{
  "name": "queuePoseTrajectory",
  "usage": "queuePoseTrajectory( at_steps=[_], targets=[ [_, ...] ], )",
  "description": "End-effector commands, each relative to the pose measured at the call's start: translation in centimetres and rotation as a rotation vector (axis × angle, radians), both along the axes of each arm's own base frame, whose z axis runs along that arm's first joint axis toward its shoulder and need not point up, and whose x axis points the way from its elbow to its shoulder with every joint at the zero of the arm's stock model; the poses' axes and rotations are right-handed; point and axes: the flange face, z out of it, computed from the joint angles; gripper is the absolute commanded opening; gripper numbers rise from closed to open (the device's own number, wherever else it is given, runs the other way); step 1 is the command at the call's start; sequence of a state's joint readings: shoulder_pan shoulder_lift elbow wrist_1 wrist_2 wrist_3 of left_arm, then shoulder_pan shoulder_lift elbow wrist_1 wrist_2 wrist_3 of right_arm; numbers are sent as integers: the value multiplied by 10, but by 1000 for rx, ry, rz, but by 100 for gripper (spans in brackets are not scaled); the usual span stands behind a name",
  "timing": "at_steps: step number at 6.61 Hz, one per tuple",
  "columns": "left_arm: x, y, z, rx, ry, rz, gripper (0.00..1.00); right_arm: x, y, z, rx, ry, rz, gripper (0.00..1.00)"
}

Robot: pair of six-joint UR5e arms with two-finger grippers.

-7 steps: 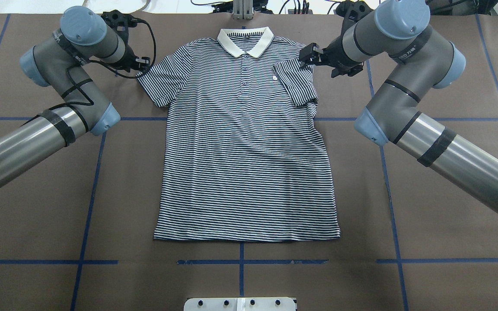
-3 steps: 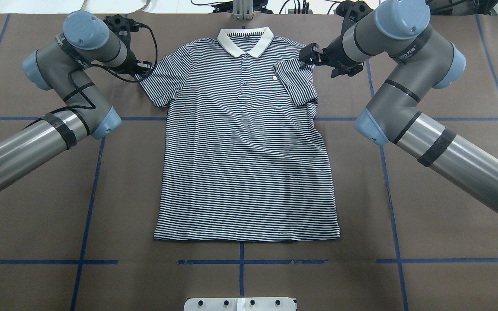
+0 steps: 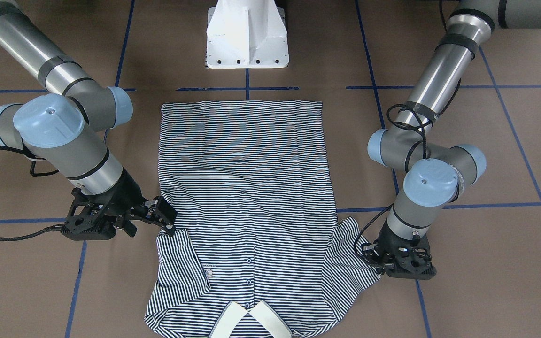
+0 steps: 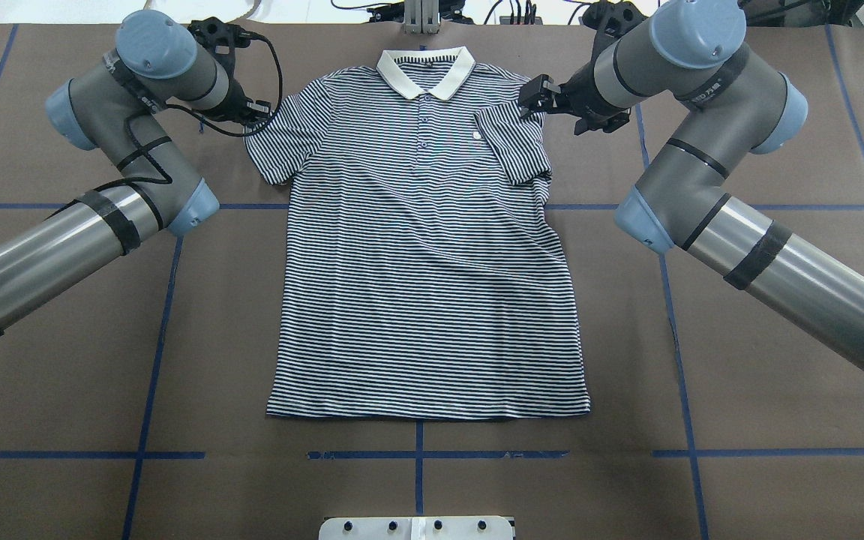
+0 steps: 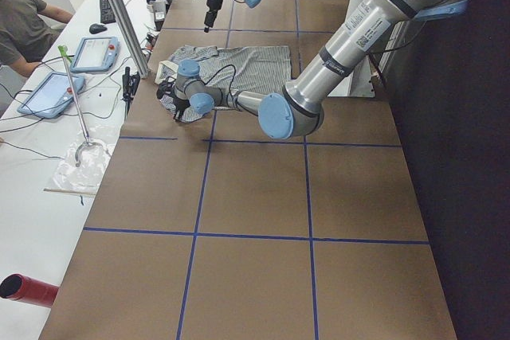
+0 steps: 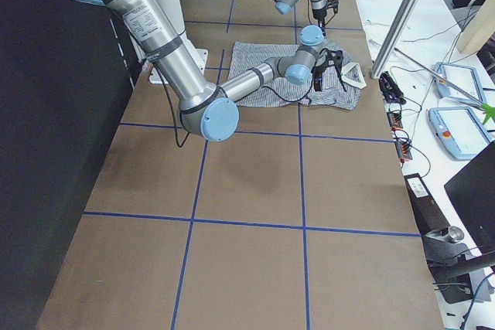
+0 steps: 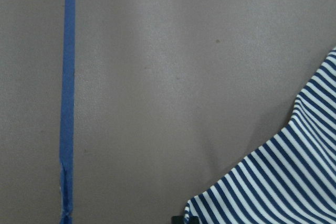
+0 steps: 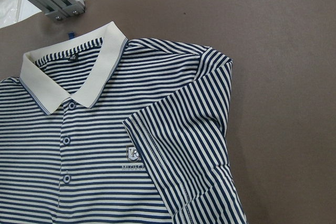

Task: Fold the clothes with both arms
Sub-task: 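Grasp the sleeve nearest the left gripper and fold it inward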

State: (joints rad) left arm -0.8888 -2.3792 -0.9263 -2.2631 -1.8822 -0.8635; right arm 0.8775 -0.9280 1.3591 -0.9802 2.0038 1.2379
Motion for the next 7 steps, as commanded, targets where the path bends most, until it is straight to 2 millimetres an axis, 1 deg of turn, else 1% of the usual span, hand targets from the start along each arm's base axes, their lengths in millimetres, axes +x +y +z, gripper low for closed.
queuePoseTrajectory(
  at_steps=[1, 2, 3, 4, 5, 6, 7],
  targets=[
    [24, -2, -86, -36, 62, -35, 0, 0, 0, 0, -1, 0, 1, 100],
    [45, 9, -104, -51, 89, -33, 0, 0, 0, 2, -1, 3, 0, 100],
    [88, 35, -122, -96, 126, -28, 0, -2, 1, 2, -5, 3, -2, 100],
    [99, 43, -123, -113, 131, -27, 0, -3, 0, 3, -5, 4, -3, 100],
    [109, 45, -124, -107, 116, -57, 0, -3, 0, 6, -7, 8, -3, 100],
    [118, 40, -122, -90, 87, -97, 0, -3, 0, 6, -8, 9, -3, 100],
    [118, 39, -121, -85, 85, -104, 0, -5, 1, 7, -8, 9, -7, 100]
  ],
)
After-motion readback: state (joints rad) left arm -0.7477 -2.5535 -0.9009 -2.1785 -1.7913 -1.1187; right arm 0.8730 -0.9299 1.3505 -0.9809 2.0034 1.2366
